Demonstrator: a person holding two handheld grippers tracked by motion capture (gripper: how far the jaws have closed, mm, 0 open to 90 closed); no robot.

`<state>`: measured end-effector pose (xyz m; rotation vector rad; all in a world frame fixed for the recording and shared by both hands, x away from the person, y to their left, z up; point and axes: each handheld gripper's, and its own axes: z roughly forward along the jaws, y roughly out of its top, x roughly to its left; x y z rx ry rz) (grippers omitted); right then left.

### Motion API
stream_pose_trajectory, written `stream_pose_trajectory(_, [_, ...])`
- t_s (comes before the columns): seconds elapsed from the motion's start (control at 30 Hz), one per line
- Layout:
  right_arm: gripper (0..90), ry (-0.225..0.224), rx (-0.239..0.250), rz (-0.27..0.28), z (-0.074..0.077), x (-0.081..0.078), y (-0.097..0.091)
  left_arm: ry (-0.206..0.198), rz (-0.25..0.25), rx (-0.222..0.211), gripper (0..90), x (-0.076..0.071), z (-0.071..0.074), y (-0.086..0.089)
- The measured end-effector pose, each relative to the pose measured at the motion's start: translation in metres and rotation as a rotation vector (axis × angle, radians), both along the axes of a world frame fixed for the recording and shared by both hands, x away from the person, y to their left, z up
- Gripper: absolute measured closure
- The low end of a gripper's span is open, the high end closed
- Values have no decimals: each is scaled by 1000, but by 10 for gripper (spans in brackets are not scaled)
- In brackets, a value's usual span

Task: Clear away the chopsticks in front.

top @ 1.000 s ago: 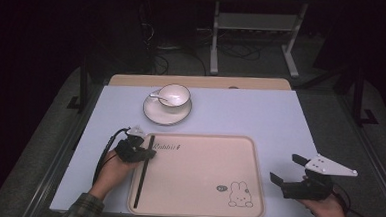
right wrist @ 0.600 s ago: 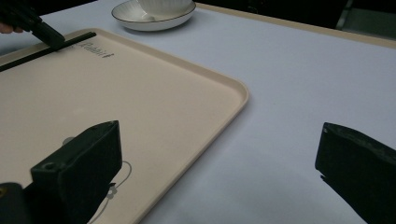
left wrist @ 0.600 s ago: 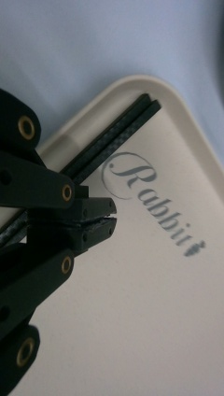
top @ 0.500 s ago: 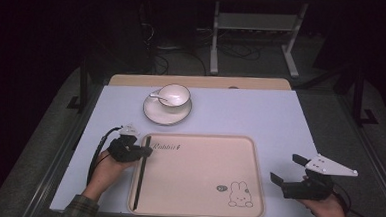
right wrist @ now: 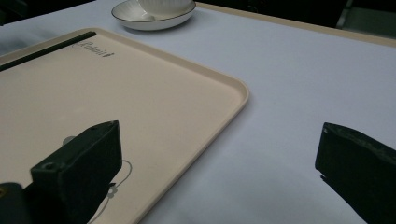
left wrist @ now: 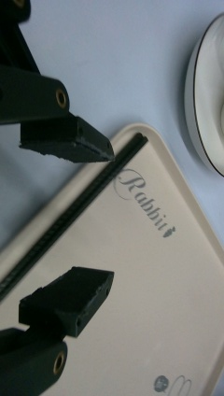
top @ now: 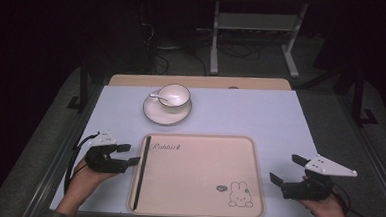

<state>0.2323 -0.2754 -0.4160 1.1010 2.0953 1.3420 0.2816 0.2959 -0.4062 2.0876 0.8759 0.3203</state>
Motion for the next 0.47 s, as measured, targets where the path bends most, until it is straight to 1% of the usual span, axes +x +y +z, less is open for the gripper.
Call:
stream_pose_trajectory(0.03, [0,1,-1,0,0,0,0,-9,13,4,274,-5,-2,6])
stream_pose_trajectory(0.07, [0,1,-2,0,0,0,0,-9,13,4,257,-5,-2,6])
stream_pose_trajectory(0.13, [0,0,-3,0,0,0,0,-8,24,6,242,-9,-4,11])
stream_pose_trajectory(0.3, [0,-1,-4,0,0,0,1,-9,27,8,236,-12,-5,13])
stream_pose_trajectory(0.47, [0,-1,-3,-2,0,0,0,-9,31,18,228,-11,-6,14])
